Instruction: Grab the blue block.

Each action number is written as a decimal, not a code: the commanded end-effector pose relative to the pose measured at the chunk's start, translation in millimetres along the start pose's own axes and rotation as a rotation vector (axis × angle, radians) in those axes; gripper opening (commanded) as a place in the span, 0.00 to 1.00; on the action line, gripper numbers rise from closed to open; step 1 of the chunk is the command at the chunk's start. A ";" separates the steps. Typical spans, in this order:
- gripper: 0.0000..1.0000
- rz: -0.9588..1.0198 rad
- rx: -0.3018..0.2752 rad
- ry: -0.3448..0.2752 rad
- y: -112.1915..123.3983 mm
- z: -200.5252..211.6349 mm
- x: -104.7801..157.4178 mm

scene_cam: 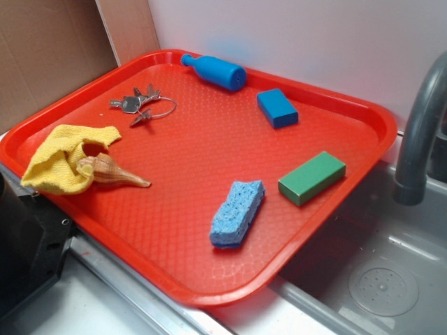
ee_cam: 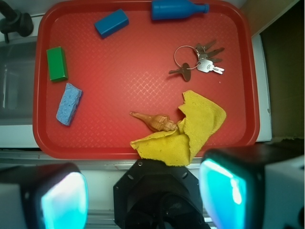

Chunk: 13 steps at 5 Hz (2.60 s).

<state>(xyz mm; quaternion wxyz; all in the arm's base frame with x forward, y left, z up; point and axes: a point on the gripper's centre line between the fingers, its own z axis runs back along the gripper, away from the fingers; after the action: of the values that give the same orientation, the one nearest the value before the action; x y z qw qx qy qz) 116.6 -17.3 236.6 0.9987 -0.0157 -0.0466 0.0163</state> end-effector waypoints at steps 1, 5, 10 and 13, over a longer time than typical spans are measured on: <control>1.00 0.000 0.000 0.000 0.0 0.0 0.0; 1.00 0.433 0.020 -0.140 -17.2 -63.4 92.4; 1.00 0.662 0.081 -0.212 -40.5 -147.1 165.2; 1.00 0.605 0.071 -0.228 -45.3 -191.0 207.2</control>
<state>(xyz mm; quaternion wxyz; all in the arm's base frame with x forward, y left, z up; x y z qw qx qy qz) 330.7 -69.1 49.0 0.9418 0.0226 -0.1282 0.3098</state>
